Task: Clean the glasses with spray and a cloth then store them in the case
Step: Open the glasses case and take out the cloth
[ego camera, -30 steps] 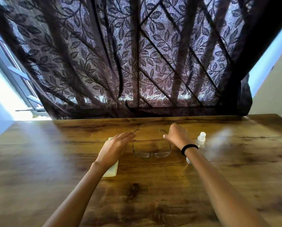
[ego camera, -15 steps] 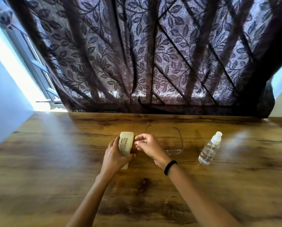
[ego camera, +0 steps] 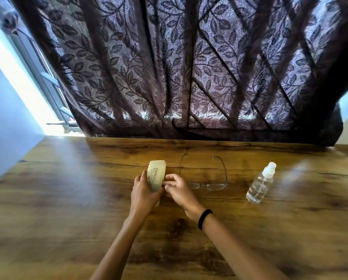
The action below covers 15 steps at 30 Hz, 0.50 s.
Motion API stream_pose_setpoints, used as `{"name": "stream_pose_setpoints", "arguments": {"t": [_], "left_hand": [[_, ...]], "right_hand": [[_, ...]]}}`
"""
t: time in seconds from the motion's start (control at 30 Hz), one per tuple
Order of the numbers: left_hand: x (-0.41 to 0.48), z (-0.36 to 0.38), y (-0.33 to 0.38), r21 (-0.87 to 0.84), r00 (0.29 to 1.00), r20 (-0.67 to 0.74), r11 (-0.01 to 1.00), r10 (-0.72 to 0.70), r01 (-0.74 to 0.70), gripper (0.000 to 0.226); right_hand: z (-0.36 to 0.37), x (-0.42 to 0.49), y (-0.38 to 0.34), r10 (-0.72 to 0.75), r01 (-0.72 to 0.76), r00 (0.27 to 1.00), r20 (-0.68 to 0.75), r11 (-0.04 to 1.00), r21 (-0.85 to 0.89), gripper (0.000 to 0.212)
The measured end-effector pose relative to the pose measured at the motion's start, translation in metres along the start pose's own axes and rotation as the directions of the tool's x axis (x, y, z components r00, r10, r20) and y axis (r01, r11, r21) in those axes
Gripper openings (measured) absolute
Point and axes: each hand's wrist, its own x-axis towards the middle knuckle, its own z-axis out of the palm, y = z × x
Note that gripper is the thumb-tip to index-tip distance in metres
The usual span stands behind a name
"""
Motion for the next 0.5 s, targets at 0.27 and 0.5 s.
{"name": "stream_pose_setpoints", "arguments": {"t": [0.27, 0.5], "left_hand": [[0.003, -0.007, -0.007, -0.314, 0.997, 0.013, 0.946, -0.078, 0.078, 0.073], [0.005, -0.015, -0.017, -0.567, 0.991, 0.076, 0.813, -0.106, 0.130, 0.059]], "right_hand": [[0.004, -0.006, 0.009, -0.093, 0.095, 0.995, 0.024, 0.991, -0.097, 0.040], [0.014, -0.005, 0.011, -0.206, 0.196, 0.979, -0.004, 0.939, -0.283, 0.050]]}}
